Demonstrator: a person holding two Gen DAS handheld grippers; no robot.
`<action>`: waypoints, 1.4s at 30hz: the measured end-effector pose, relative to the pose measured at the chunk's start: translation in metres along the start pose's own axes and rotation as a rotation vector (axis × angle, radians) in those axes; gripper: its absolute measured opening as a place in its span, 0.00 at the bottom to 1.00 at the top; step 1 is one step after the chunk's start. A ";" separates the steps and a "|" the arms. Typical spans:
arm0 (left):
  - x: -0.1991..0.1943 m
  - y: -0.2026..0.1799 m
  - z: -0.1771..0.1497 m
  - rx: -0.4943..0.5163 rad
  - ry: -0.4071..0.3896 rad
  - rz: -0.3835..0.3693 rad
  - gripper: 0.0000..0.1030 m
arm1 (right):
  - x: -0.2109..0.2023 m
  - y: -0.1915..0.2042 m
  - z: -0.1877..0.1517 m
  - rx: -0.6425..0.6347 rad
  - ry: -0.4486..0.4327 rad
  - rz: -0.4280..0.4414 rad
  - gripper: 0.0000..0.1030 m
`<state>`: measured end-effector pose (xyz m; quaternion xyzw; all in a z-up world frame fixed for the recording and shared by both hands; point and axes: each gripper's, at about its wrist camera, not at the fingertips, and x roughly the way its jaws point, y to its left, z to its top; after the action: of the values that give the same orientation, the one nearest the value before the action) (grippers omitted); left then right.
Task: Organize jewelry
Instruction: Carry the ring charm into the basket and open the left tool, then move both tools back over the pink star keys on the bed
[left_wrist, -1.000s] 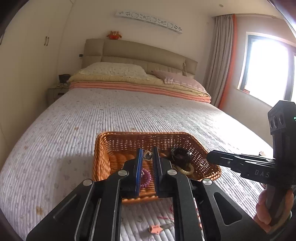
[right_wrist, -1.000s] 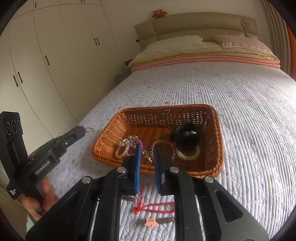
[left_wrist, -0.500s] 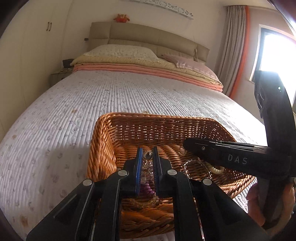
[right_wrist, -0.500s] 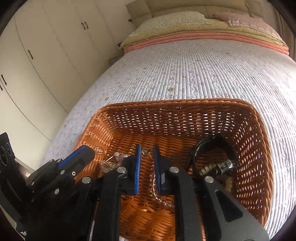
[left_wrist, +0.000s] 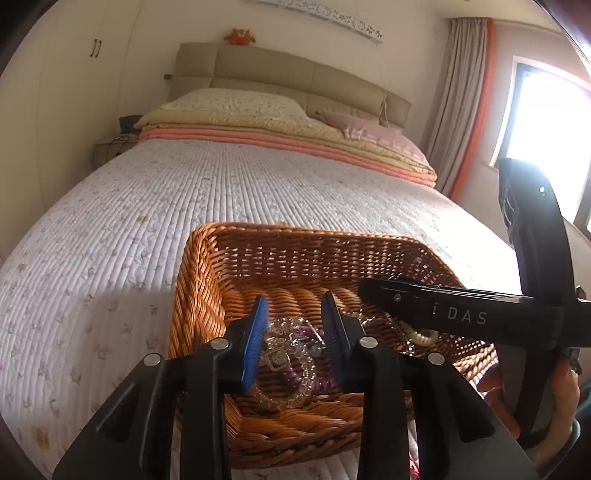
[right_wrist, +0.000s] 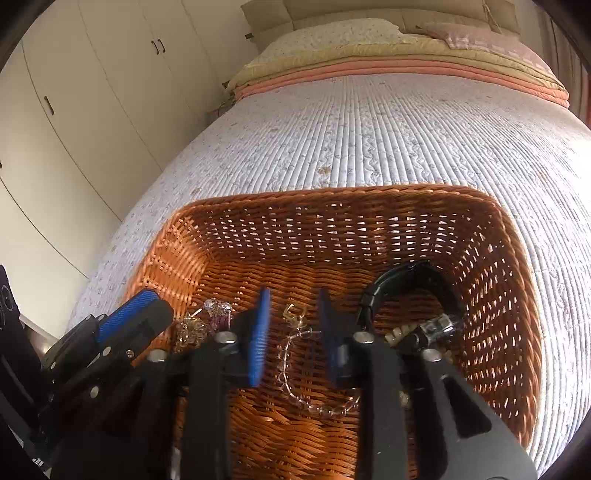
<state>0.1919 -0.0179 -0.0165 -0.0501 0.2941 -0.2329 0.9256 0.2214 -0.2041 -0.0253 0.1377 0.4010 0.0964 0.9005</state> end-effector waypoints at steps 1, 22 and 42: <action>-0.003 0.000 0.000 0.001 -0.011 -0.005 0.29 | -0.003 -0.001 0.000 0.004 -0.010 0.002 0.41; -0.097 -0.045 -0.046 0.032 -0.077 -0.115 0.33 | -0.121 -0.005 -0.069 -0.005 -0.091 -0.009 0.46; -0.071 -0.028 -0.107 0.022 0.223 -0.042 0.33 | -0.087 0.022 -0.169 0.038 0.081 -0.110 0.46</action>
<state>0.0694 -0.0056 -0.0609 -0.0197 0.3917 -0.2598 0.8825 0.0355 -0.1791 -0.0660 0.1287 0.4458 0.0447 0.8847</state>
